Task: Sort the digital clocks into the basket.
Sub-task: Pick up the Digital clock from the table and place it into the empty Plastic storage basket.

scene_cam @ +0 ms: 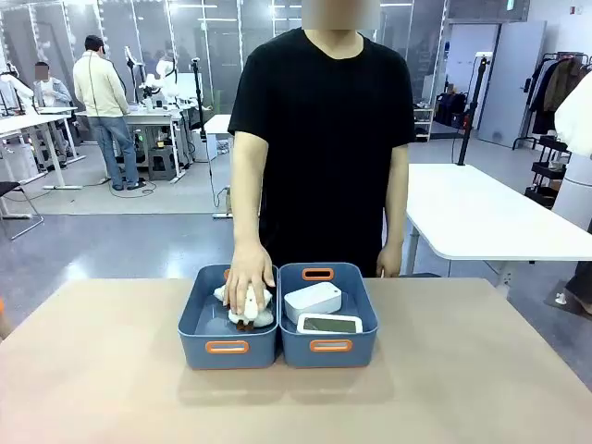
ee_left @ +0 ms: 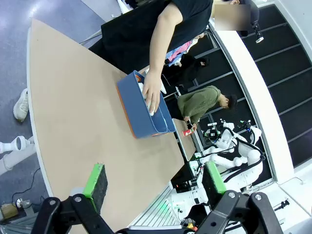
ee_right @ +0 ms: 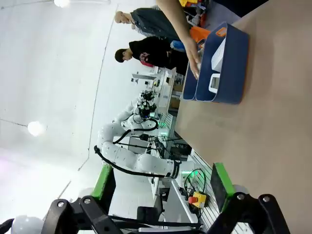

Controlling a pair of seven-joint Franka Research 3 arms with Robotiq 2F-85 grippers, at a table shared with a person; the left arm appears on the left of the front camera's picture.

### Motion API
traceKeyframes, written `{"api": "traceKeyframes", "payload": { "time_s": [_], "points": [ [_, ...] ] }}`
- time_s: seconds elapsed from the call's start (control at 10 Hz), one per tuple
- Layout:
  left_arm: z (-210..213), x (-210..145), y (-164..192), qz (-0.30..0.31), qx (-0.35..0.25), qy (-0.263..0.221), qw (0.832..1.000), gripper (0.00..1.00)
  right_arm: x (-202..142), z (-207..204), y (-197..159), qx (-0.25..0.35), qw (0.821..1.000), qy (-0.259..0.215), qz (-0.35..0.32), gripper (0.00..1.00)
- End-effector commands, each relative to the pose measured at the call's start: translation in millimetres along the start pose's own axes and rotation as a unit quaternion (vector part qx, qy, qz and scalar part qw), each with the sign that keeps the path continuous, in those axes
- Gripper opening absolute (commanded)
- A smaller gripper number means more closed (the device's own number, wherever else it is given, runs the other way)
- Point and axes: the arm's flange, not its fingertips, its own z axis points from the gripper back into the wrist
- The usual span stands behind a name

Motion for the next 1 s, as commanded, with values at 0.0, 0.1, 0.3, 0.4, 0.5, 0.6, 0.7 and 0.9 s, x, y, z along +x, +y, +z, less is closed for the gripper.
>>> {"api": "traceKeyframes", "payload": {
  "time_s": [0.0,0.1,0.3,0.4,0.5,0.6,0.7,0.9],
  "points": [
    [-1,-1,-3,0.000,0.002,-0.001,1.000,1.00,-1,15,-12,-0.002,1.000,0.003,0.010,1.00],
    [-1,-1,-3,0.000,0.002,-0.001,1.000,1.00,-4,21,-22,0.002,1.000,0.012,0.007,1.00],
    [-1,-1,-3,0.000,0.002,-0.001,1.000,1.00,-12,33,-24,0.012,0.999,0.033,0.017,1.00],
    [-1,-1,-3,0.000,0.002,-0.001,1.000,1.00,-14,43,-27,0.017,0.998,0.054,0.029,1.00],
    [-1,-1,-3,0.000,0.002,-0.001,1.000,1.00,-16,48,-32,0.011,0.997,0.075,0.024,1.00],
    [-1,-1,-3,0.000,0.002,-0.001,1.000,1.00,-14,47,-36,0.009,0.998,0.060,0.010,1.00],
    [-1,-1,-3,0.000,0.002,-0.001,1.000,1.00,-11,37,-36,0.001,0.999,0.049,0.019,1.00],
    [-1,-1,-3,0.000,0.002,-0.001,1.000,1.00,-17,21,-35,0.006,0.999,0.052,0.007,1.00]
  ]
}}
